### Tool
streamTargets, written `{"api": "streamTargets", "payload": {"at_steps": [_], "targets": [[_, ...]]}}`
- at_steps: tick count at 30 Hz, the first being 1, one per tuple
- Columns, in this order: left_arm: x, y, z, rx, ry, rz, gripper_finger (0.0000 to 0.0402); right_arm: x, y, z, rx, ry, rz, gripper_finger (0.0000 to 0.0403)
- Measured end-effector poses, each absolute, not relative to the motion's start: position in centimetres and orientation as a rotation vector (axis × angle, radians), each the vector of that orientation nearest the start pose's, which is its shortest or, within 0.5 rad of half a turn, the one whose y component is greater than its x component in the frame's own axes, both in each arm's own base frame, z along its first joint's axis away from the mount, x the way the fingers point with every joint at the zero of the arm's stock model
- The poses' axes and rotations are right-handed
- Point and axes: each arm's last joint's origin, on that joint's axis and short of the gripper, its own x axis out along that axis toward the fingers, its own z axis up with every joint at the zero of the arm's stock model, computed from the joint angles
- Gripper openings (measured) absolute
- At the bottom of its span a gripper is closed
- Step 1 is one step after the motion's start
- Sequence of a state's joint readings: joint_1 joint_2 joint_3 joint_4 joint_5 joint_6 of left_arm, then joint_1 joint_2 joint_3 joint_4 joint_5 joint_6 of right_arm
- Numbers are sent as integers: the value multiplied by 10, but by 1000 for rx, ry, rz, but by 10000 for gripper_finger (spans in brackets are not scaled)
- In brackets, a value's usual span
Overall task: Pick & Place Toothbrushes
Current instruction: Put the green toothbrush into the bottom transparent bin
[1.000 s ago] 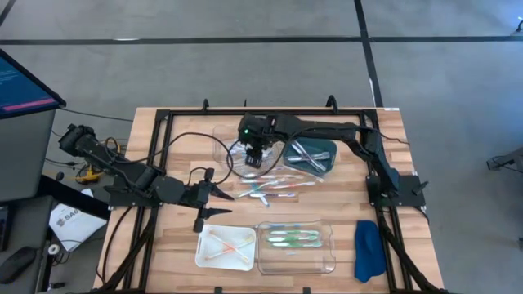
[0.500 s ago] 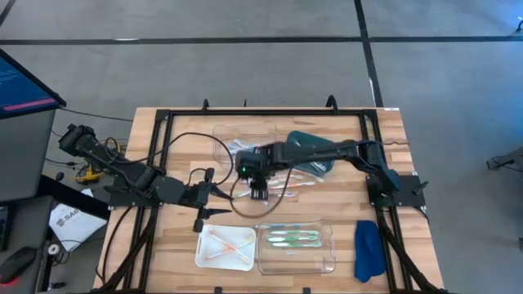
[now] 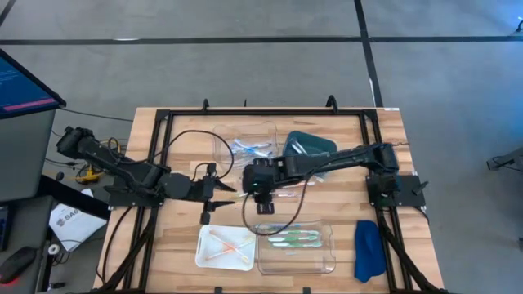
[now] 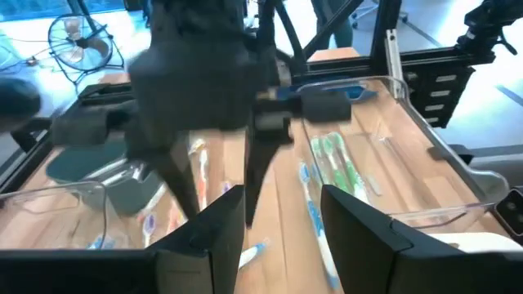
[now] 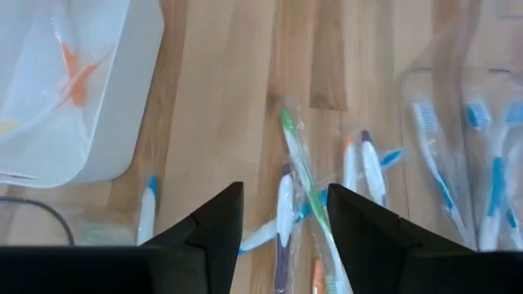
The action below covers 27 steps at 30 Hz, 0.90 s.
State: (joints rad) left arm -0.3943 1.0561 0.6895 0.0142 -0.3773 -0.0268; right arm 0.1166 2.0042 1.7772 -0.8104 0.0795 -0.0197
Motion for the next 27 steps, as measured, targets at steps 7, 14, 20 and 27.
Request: {"api": "streamTargets", "payload": {"at_steps": [7,14,20,27], "targets": [[217,-78,271,118,299,-21,154,373,29,273,-41,796,-9,169],[225,-78,280,167,181,-17,154,315,12,306,-34,433,-36,173],[246,-74,268,192,167,26,154,272,12,307,-49,218,-28,170],[285,-42,238,138,278,56,154,235,10,297,-41,69,-30,170]]}}
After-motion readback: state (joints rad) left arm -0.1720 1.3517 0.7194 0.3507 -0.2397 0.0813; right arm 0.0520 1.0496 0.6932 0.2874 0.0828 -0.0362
